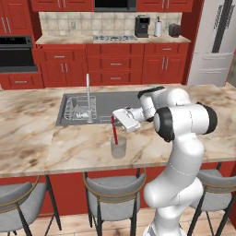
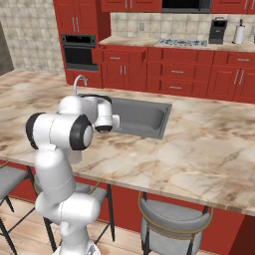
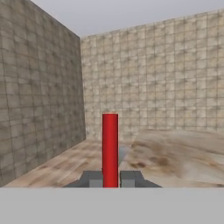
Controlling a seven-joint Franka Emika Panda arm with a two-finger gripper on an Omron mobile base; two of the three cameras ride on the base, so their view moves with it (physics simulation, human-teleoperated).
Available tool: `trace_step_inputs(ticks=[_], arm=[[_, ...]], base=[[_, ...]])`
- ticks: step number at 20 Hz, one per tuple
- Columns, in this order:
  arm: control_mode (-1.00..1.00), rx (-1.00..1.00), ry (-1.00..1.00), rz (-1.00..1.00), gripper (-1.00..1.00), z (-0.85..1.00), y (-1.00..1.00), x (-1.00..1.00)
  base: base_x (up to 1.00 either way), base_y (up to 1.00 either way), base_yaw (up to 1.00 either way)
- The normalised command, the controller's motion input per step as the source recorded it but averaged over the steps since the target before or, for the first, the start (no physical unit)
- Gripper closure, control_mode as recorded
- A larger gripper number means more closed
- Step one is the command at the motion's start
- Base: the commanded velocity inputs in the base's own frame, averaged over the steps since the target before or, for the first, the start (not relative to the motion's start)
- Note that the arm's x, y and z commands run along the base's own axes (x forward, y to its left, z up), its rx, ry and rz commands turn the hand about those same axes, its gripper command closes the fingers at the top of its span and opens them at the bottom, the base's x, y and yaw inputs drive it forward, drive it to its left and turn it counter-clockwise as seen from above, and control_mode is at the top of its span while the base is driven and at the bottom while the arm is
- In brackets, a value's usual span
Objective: Take a straw from the drawer in front and place it inside the glass cup on the dining counter.
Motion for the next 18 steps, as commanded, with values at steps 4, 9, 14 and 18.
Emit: trace_step_inputs(ticks=[4, 9, 14, 18], arm=[[-1.00, 0.00, -0.03, 0.04, 1.00, -0.08, 0.00, 0.13], [-1.00, 0.00, -0.04, 0.05, 1.00, -0.05, 0.00, 0.14], [-1.00, 0.00, -0.03, 0.05, 1.00, -0.02, 0.00, -0.11], [-1.00, 0.00, -0.07, 0.01, 1.00, 0.00, 0.00, -0.63]], base=[[0.00, 0.00, 0.00], [0.00, 0.00, 0.00], [0.00, 0.00, 0.00], [0.00, 0.00, 0.00]])
